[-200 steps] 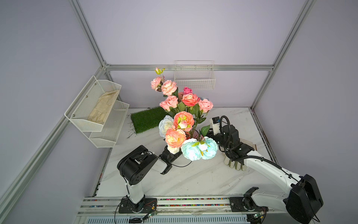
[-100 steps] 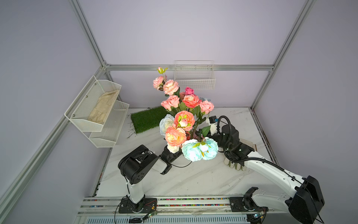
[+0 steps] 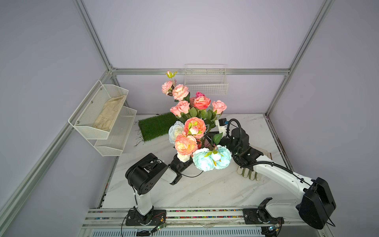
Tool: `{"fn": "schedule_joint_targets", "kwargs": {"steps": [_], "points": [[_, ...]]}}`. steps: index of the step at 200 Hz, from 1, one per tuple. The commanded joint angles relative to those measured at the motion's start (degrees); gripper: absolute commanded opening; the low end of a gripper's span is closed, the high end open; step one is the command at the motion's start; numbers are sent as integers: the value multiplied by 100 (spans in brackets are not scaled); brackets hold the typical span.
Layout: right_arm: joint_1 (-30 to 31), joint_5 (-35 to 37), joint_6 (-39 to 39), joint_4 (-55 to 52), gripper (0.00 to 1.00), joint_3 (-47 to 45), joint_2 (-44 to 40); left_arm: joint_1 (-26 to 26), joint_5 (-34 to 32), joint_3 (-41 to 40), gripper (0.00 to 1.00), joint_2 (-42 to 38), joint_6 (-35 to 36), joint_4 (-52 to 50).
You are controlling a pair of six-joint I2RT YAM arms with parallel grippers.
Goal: Pick out pink flowers from the vase
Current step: Pick up the flower from the vase.
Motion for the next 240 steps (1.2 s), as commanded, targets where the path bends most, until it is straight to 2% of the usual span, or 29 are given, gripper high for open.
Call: {"fn": "schedule_joint_targets", "kwargs": {"steps": [1, 41, 77, 102, 130, 138, 156, 195, 219, 240], "points": [[44, 143, 51, 185, 10, 145, -37, -6, -77, -188, 0, 321, -463, -1279], [39, 474, -51, 82, 4, -11, -349, -8, -95, -129, 0, 340, -445, -1309], [36, 1155, -302, -307, 2, 53, -939, -3, -150, -147, 0, 288, -445, -1301], [35, 2336, -588, -816, 0, 279, -1273, -3, -141, -152, 0, 277, -428, -1292], [-30, 3344, -1046, -980, 0, 544, -1472, -2, -168, -181, 0, 252, -410, -1292], [-110, 3315, -1119, -984, 0, 620, -1508, -4, -159, -173, 0, 233, -397, -1308], [-356, 2784, -1070, -1105, 0, 867, -1472, -1, -117, -158, 0, 215, -375, -1351], [-789, 2586, -723, -1284, 0, 1169, -1511, -1, -218, -171, 0, 189, -374, -1353], [-1101, 3131, -824, -1519, 0, 1378, -1579, -2, -290, -189, 0, 132, -362, -1375], [-1639, 3602, -863, -2000, 0, 1675, -1473, 2, -274, -217, 0, 62, -357, -1397]]}}
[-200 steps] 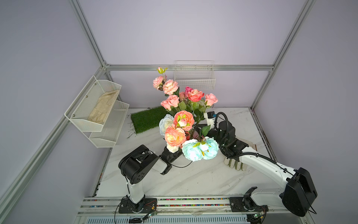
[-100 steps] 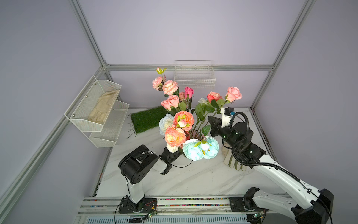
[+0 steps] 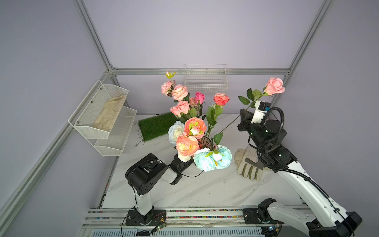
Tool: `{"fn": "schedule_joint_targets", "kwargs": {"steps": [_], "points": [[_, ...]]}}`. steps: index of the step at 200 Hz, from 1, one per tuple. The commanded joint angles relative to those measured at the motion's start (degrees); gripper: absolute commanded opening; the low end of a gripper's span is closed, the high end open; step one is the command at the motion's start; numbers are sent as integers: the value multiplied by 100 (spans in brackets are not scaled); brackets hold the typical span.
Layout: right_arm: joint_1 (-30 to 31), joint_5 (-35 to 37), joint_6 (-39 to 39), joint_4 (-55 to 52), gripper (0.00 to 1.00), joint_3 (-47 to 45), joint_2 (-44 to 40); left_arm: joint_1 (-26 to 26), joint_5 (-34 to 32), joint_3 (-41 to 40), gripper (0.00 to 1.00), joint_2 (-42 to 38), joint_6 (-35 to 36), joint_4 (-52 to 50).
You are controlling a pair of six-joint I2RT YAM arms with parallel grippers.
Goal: Pick out pink flowers from the vase
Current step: Pick up the flower from the vase, then place the flower at the center of the board.
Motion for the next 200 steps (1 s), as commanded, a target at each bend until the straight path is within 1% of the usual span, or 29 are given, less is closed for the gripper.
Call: {"fn": "schedule_joint_targets", "kwargs": {"steps": [1, 10, 18, 28, 40, 54, 55, 59, 62, 63, 64, 69, 70, 74, 77, 87, 98, 105, 110, 119, 140, 151, 157, 161, 168, 176, 181, 188, 200], "points": [[-527, 686, -94, -524, 0, 362, -10, 7, -145, -228, 0, 105, -353, -1308], [-861, 569, 87, -747, 0, 432, 85, 7, -135, -238, 0, 96, -355, -1293], [-1156, 285, 323, -947, 0, 465, 200, 7, -135, -260, 0, 96, -353, -1265], [-1494, -238, 645, -1081, 0, 389, 366, 7, -136, -280, 0, 98, -354, -1235], [-1722, -893, 930, -1067, 0, 233, 540, 3, -135, -291, 0, 94, -360, -1233], [-1863, -1697, 1163, -1012, 0, 72, 824, 7, -135, -293, 0, 83, -362, -1248], [-1877, -1888, 1199, -1014, 0, 59, 890, 7, -135, -289, 0, 81, -366, -1256], [-1915, -2237, 1267, -1014, 0, 54, 1041, 7, -135, -288, 0, 78, -363, -1263], [-1927, -2392, 1300, -1013, 0, 56, 1116, 9, -135, -287, 0, 67, -363, -1280], [-1934, -2587, 1328, -1012, 0, 55, 1200, 8, -135, -282, 0, 64, -362, -1290], [-1934, -2587, 1328, -1012, 0, 55, 1200, 7, -135, -280, 0, 62, -362, -1290], [-1940, -2984, 1402, -1009, 0, 54, 1401, 7, -129, -274, 0, 54, -362, -1310], [-1942, -3152, 1441, -996, 0, 56, 1478, 2, -128, -276, 0, 53, -366, -1318], [-1940, -3373, 1488, -980, 0, 54, 1596, 3, -120, -269, 0, 39, -359, -1342], [-1940, -3691, 1580, -956, 0, 54, 1737, 5, -118, -258, 0, 24, -354, -1362], [-1940, -4300, 1798, -854, 0, 5, 2210, 2, -109, -248, 0, 7, -357, -1403], [-1940, -4677, 2094, -622, 0, -124, 2598, 2, -105, -245, 0, -17, -353, -1448], [-1940, -4759, 2249, -494, 0, -207, 2822, -2, -108, -250, 0, -35, -353, -1461], [-1940, -4758, 2345, -386, 0, -281, 2971, -1, -117, -245, 0, -37, -213, -1472], [-1940, -4596, 2504, -160, 0, -418, 3190, 0, -118, -256, 0, -42, -211, -1458], [-1940, -4353, 3016, 893, 0, -878, 3636, 1, -100, -255, 0, -66, -229, -1464], [-1923, -4168, 3144, 1185, 0, -952, 3881, -4, -100, -253, 0, -82, -230, -1478], [-1905, -4056, 3184, 1213, 4, -961, 3972, -2, -100, -244, 0, -89, -230, -1492], [-1885, -3960, 3196, 1247, 8, -963, 4059, -2, -100, -245, 0, -89, -228, -1497], [-1844, -3857, 3170, 1325, 14, -995, 4119, -2, -109, -251, 0, -100, -230, -1494], [-1789, -3706, 3145, 1367, 25, -1038, 4144, 0, -109, -246, 0, -91, -230, -1477], [-1746, -3611, 3117, 1356, 30, -1061, 4139, 2, -117, -250, 0, -94, -238, -1467], [-1680, -3522, 3042, 1332, 33, -1089, 4100, -2, -113, -250, 0, -81, -242, -1449], [-1564, -3378, 2837, 1177, 35, -1104, 3973, -2, -109, -251, 0, -71, -264, -1433]]}}
